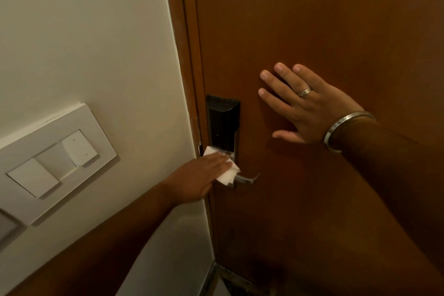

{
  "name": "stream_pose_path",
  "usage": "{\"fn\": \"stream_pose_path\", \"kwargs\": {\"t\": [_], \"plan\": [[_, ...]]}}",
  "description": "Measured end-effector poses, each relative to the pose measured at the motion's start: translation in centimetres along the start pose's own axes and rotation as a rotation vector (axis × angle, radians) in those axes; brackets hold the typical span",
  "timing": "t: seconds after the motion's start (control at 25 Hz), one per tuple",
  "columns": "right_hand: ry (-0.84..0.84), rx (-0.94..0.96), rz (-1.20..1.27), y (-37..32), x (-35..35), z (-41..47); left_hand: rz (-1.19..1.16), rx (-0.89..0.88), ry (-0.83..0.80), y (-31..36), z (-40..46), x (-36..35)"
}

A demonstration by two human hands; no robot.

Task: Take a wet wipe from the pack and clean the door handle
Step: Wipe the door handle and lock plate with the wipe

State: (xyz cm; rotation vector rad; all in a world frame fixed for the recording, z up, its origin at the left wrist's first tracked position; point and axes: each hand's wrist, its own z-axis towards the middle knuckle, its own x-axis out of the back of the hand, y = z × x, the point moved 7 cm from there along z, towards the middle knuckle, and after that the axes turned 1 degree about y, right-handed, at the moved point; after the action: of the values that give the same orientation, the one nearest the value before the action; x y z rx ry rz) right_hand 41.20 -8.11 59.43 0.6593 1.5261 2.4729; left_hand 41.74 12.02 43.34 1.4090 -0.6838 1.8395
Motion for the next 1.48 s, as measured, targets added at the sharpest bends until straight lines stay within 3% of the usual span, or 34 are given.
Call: {"fn": "stream_pose_path", "kwargs": {"t": [0.28, 0.48, 0.64, 0.8, 0.92, 1.0, 1.36, 1.48], "plan": [[0.009, 0.004, 0.014, -0.2, 0.0, 0.0, 0.091, -0.092, -0.023, 0.0, 1.6, 1.9], [0.014, 0.002, -0.001, -0.2, 0.0, 0.1, 0.025, -0.178, 0.076, 4.0, 2.3, 1.9], [0.011, -0.004, -0.010, 0.0, 0.1, 0.0, -0.053, 0.058, 0.040, 6.2, 3.3, -1.2], [0.002, -0.004, 0.001, -0.1, 0.0, 0.0, 0.012, -0.055, 0.138, 4.9, 1.8, 0.3], [0.002, -0.008, 0.006, -0.1, -0.1, -0.1, 0.090, 0.044, 0.169, 0.7, 0.2, 2.0], [-0.002, -0.003, 0.013, -0.1, -0.1, -0.2, 0.160, 0.098, 0.140, -0.9, 0.3, 2.2], [0.007, 0.002, -0.017, 0.0, 0.4, 0.0, 0.157, -0.132, -0.027, 3.1, 2.4, 0.9], [0.003, 0.002, -0.032, -0.1, 0.5, 0.1, 0.168, -0.110, -0.022, 1.7, 2.8, 1.3]]}}
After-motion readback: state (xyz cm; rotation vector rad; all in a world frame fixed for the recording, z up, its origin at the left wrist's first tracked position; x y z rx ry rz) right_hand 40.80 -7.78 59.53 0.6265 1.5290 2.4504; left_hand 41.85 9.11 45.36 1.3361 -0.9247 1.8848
